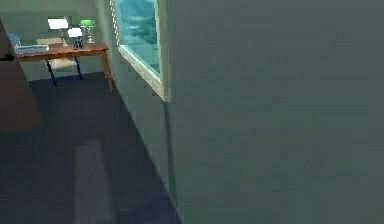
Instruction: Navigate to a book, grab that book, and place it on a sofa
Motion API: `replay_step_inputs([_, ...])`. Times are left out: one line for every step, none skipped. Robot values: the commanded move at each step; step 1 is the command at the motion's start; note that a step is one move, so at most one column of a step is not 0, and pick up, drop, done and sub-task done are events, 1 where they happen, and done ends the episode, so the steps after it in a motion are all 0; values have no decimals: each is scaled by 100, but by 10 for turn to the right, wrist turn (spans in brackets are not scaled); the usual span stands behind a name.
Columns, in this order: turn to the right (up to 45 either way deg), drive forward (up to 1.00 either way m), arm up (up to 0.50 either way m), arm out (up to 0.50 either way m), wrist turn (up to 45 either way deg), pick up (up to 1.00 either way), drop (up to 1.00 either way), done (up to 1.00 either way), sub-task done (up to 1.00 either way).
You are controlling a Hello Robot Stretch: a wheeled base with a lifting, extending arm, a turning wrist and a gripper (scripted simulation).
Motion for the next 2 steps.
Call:
replay_step_inputs([-270,0,0,0,0,0,0,0,0])
replay_step_inputs([0,100,0,0,0,0,0,0,0])
